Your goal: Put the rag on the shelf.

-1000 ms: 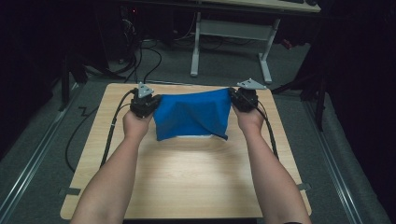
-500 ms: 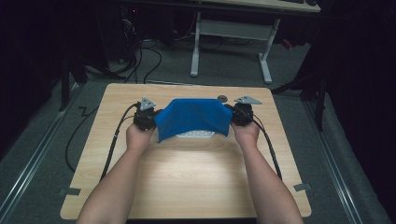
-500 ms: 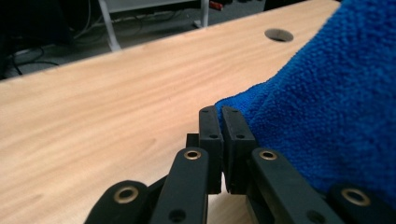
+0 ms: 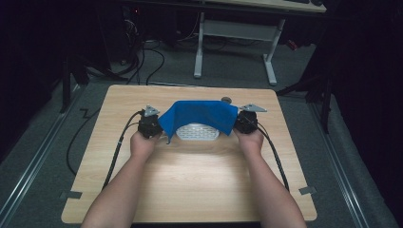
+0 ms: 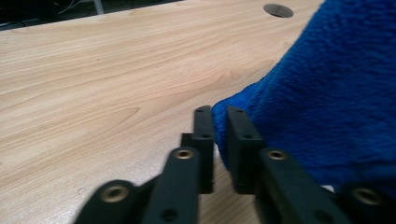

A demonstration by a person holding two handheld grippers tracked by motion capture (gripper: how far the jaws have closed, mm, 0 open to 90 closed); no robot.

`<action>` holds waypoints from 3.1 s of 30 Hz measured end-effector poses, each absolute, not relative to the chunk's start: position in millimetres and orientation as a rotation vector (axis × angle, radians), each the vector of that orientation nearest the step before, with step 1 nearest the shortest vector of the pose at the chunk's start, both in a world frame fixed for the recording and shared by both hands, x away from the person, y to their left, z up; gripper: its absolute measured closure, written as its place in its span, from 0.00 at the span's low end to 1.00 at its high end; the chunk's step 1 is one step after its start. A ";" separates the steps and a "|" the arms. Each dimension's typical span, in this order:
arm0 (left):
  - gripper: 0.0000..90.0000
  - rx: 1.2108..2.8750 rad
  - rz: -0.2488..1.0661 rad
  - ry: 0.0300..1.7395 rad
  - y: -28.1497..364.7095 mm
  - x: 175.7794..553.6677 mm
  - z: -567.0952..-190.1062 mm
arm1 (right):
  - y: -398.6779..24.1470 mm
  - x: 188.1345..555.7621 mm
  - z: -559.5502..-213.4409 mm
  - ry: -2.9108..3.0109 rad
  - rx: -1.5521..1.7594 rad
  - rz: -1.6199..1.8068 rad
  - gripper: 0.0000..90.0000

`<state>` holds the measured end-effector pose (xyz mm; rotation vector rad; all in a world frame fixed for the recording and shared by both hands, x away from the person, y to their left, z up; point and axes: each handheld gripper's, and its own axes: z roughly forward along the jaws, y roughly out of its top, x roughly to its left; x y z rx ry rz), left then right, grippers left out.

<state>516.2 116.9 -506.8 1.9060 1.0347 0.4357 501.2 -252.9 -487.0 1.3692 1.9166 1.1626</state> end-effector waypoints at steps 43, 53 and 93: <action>0.64 1.813 0.569 1.125 168.9 484.0 -490.9 | -279.8 473.1 -460.8 1.841 1.341 1.126 0.79; 0.64 1.814 0.589 1.103 174.8 453.9 -486.5 | -278.3 440.6 -452.8 1.872 1.274 1.086 0.73; 0.49 2.095 0.336 0.837 114.1 305.1 -529.3 | -225.4 286.4 -509.6 2.137 1.071 1.028 0.46</action>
